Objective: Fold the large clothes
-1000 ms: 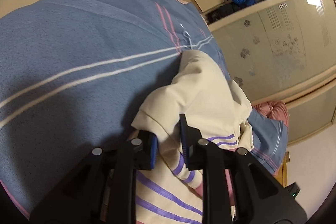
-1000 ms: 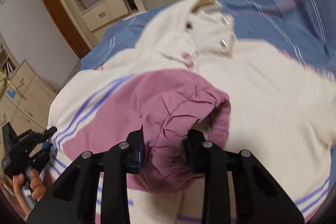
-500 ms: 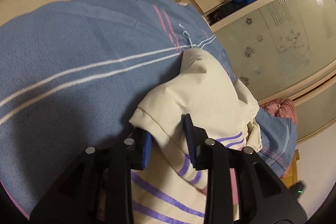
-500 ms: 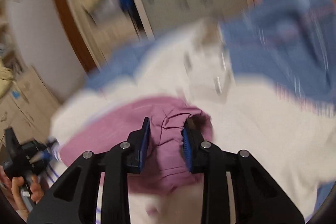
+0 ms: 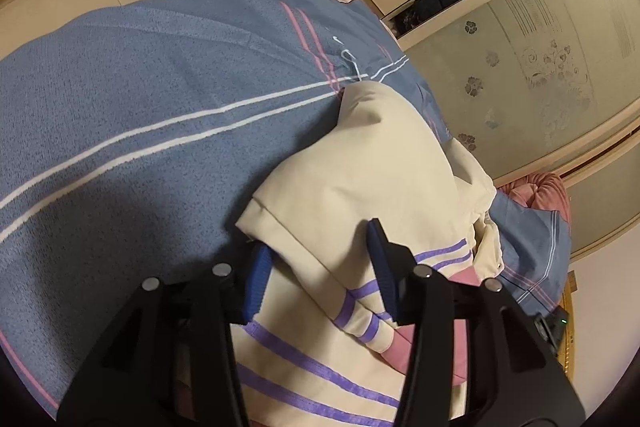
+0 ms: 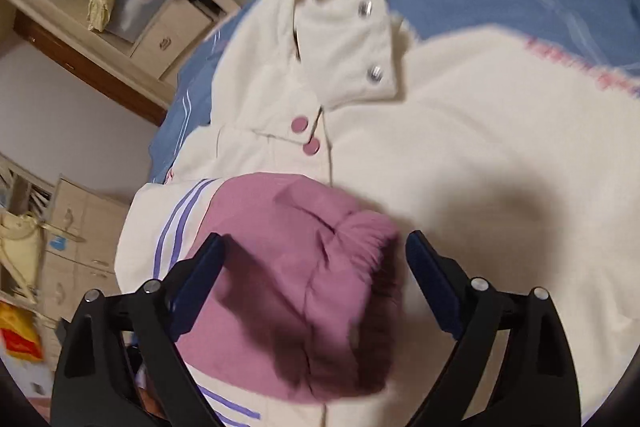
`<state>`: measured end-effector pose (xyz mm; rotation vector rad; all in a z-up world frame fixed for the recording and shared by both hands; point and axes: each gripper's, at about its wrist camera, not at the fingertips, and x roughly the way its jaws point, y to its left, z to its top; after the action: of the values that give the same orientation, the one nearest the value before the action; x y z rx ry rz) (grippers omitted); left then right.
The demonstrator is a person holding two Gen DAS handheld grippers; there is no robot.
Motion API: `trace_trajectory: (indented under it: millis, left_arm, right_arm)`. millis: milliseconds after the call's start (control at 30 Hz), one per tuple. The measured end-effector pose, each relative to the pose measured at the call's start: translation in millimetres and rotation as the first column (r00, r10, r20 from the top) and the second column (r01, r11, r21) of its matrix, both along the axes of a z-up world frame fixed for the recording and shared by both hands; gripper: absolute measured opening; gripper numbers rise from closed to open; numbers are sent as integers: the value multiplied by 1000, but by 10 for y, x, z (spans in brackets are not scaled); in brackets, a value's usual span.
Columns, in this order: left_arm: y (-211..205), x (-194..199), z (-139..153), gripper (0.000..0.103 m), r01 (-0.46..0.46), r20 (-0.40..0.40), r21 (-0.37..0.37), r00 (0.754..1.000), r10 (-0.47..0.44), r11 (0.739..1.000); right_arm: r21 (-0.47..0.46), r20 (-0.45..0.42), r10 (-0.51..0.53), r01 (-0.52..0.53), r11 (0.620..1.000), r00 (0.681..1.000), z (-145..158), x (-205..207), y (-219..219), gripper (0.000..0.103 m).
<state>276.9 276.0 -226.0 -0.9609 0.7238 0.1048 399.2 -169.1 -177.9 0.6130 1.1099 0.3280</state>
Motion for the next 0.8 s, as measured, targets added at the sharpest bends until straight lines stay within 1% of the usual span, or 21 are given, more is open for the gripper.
trace_trajectory:
  millis: [33,100,133,200,233,267,300,333,367,400,433,467,500,533,567,633,667,700,733,767,800]
  left_arm:
    - [2,-2,-7,47,-2,-1,-6,1000,1,1000]
    - [-3,-9,-7,47,-12,0,-6,1000,12,1000]
    - [-7,-8,-4,47,-20,-1,-2,1000,20,1000]
    - [-22,-6,0,47,-33,6,-3,999,33,999]
    - [-30,-13,7,47,-48,16,-1,999,48,999]
    - [-38,-16,15,47,-59,26,5,998,58,998]
    - [-56,-5,22,47,-60,30,16,998,60,998]
    - [-69,6,21,49,-55,27,24,998,54,998]
    - [-90,22,23,50,-46,17,40,999,45,998]
    - [-99,24,32,50,-40,12,51,999,40,998]
    - [-90,18,42,51,-37,13,47,999,37,998]
    - [-74,1,58,53,-39,16,40,999,38,998]
    - [-58,-18,71,54,-41,18,37,999,40,998]
    - [-44,-41,100,56,-41,12,44,999,40,998]
    - [-34,-72,150,57,-43,0,65,999,43,997]
    - [-34,-147,269,59,-53,5,105,999,53,993]
    - [-29,-202,360,68,-88,5,162,996,88,983]
    - [-34,-297,496,71,-153,26,258,988,151,954]
    - [-48,-370,600,75,-198,50,326,980,192,924]
    - [-60,-427,691,75,-225,79,370,974,211,901]
    - [-66,-469,751,75,-232,115,379,972,203,896]
  right_arm:
    - [18,6,13,-13,1000,1000,1,61,48,74]
    - [17,64,47,-48,999,997,38,179,135,37]
    - [25,120,70,-73,997,990,104,224,201,36]
    - [20,232,80,-87,996,969,276,238,292,34]
    - [33,319,94,-111,993,943,409,217,338,34]
    - [6,396,110,-122,993,912,531,185,389,34]
    - [-58,424,118,-103,993,898,592,163,439,34]
    - [-103,405,115,-80,992,907,571,193,476,35]
    - [-124,340,96,-57,991,935,473,235,467,39]
    - [-148,241,63,-27,989,968,321,268,418,46]
    - [-171,174,36,-5,985,984,197,284,357,50]
    - [-181,136,4,20,983,991,101,237,267,56]
    - [-181,132,-15,39,983,991,50,155,169,72]
    - [-194,142,-51,78,978,989,47,72,61,82]
    - [-196,165,-88,121,973,982,81,-28,-35,93]
    - [-164,235,-143,184,969,961,230,-217,-171,93]
    - [-158,290,-163,215,964,943,340,-320,-202,92]
    - [-162,346,-163,230,960,924,452,-402,-199,90]
    - [-186,407,-136,227,956,903,588,-472,-140,89]
    - [-208,451,-99,212,955,887,689,-550,-55,83]
    - [-225,476,-41,166,960,879,747,-622,62,80]
